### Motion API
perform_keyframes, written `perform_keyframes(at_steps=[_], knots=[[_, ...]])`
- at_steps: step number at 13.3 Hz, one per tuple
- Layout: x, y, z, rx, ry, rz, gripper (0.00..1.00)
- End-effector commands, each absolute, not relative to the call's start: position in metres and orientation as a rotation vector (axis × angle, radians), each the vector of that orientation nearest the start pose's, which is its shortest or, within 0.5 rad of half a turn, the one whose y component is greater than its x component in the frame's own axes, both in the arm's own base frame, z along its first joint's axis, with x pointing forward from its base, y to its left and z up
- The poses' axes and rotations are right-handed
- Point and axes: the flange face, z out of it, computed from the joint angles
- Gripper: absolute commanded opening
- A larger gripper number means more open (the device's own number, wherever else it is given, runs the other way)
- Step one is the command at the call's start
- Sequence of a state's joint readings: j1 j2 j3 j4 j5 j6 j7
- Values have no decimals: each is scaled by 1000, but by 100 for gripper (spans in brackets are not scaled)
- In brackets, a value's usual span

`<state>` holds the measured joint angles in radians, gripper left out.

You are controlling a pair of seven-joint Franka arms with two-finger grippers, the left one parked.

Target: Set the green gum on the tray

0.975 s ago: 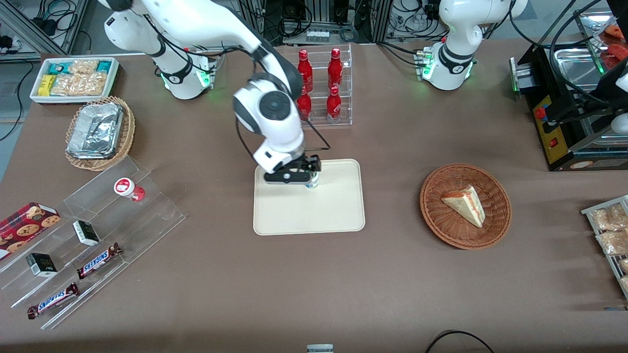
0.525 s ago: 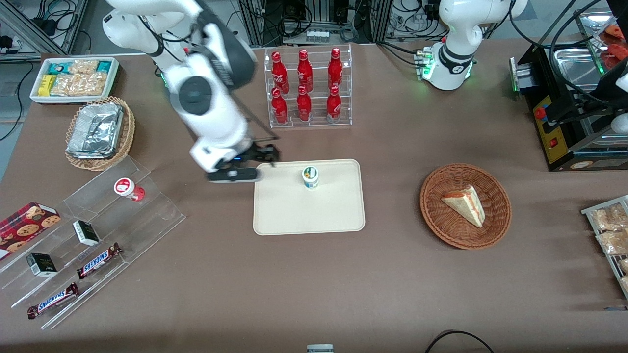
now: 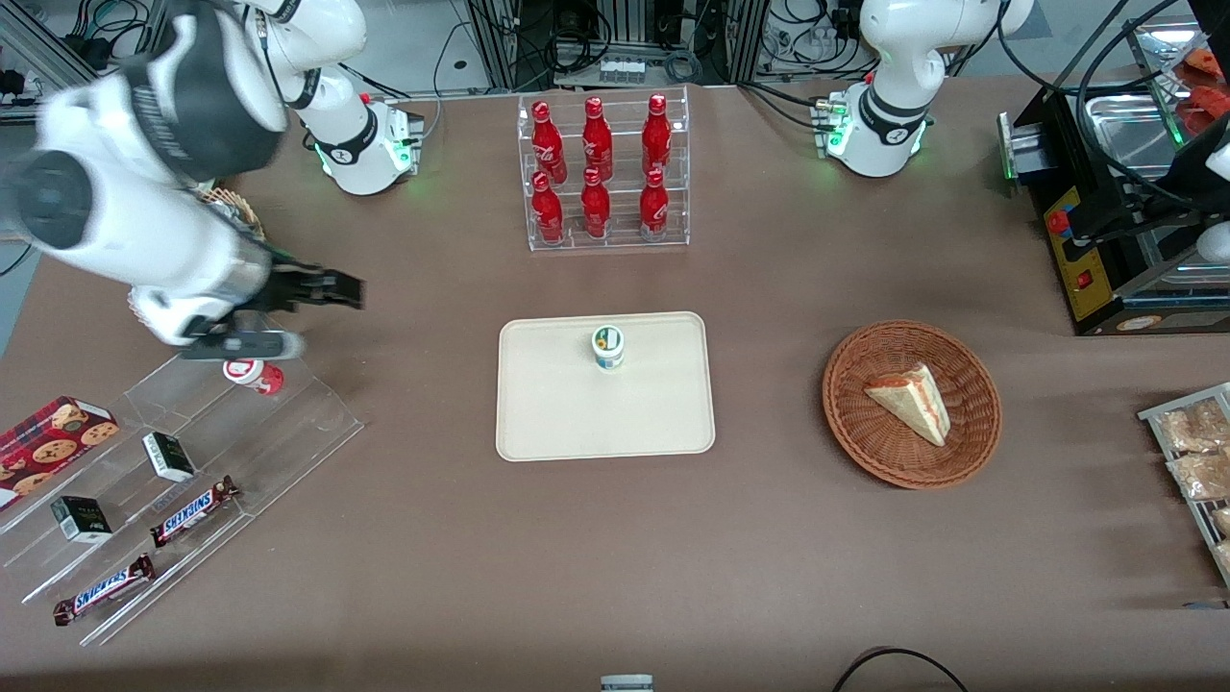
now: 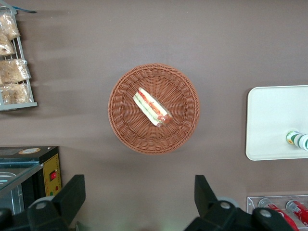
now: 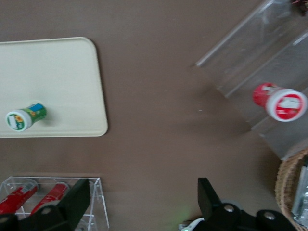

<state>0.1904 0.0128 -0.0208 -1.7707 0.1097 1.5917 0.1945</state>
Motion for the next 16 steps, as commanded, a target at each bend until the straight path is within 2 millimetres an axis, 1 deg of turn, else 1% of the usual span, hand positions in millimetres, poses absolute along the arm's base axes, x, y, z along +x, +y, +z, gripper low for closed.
perform_keyframes(at_steps=[1, 2, 4, 5, 6, 8, 9, 10, 12, 13, 14, 16], knots=[[526, 59, 543, -3067, -3, 321, 99], [527, 34, 547, -3059, 24, 321, 99], [526, -2, 555, -3048, 31, 306, 99], [526, -14, 557, -3046, 42, 301, 99], [526, -22, 558, -3062, 48, 305, 99], [526, -32, 566, -3112, 57, 296, 99], [526, -46, 567, -3104, 95, 295, 99], [527, -55, 564, -3100, 131, 299, 99], [534, -54, 563, -3104, 134, 293, 99], [536, -51, 564, -3109, 124, 286, 99], [537, -42, 567, -3115, 98, 277, 99], [537, -38, 570, -3114, 79, 275, 99]])
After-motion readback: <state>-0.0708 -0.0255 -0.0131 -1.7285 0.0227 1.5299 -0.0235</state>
